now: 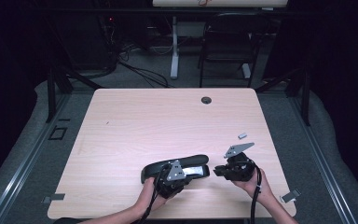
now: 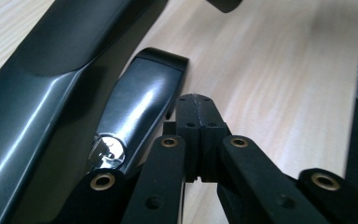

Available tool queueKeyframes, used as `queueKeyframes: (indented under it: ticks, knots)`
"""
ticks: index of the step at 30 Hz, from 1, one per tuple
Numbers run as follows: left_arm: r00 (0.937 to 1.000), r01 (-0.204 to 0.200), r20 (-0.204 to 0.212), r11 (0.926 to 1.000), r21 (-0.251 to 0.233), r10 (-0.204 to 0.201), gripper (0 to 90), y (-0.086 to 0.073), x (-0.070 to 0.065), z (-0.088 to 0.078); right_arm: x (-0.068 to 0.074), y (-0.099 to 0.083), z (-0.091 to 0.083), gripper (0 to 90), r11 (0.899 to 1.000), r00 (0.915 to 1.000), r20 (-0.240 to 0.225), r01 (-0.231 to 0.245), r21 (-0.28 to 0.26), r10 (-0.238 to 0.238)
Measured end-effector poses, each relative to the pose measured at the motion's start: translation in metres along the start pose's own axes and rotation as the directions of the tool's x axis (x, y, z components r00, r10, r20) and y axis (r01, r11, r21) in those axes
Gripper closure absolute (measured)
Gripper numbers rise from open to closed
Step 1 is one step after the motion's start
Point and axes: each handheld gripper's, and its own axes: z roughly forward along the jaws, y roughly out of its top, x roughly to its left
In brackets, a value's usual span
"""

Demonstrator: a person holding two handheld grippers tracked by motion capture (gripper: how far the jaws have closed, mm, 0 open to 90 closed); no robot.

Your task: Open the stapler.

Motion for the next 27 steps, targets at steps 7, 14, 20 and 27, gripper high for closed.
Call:
queueKeyframes:
  ticks: [7,14,20,27]
  knots:
    - [0.9970,-0.045,-0.065,0.9976,-0.053,0.042,88.8,-0.001,-0.008,0.005,0.013,0.007,0.017,82.3,1.000,0.9996,0.025,0.016,-0.020,-0.016]
    - [0.9962,-0.025,-0.086,0.9953,-0.094,0.017,90.0,-0.002,-0.010,0.011,0.015,0.008,0.030,90.0,0.999,0.9957,0.085,0.039,-0.016,-0.038]
    - [0.9954,0.010,-0.094,0.9952,-0.097,-0.019,90.0,-0.003,-0.006,0.018,0.019,0.010,0.038,90.0,0.998,0.9939,0.097,0.057,-0.035,-0.053]
    - [0.9936,-0.002,-0.112,0.9926,-0.122,-0.012,90.0,0.000,-0.004,0.021,0.022,0.010,0.055,86.1,0.995,0.9887,0.111,0.102,0.001,-0.101]
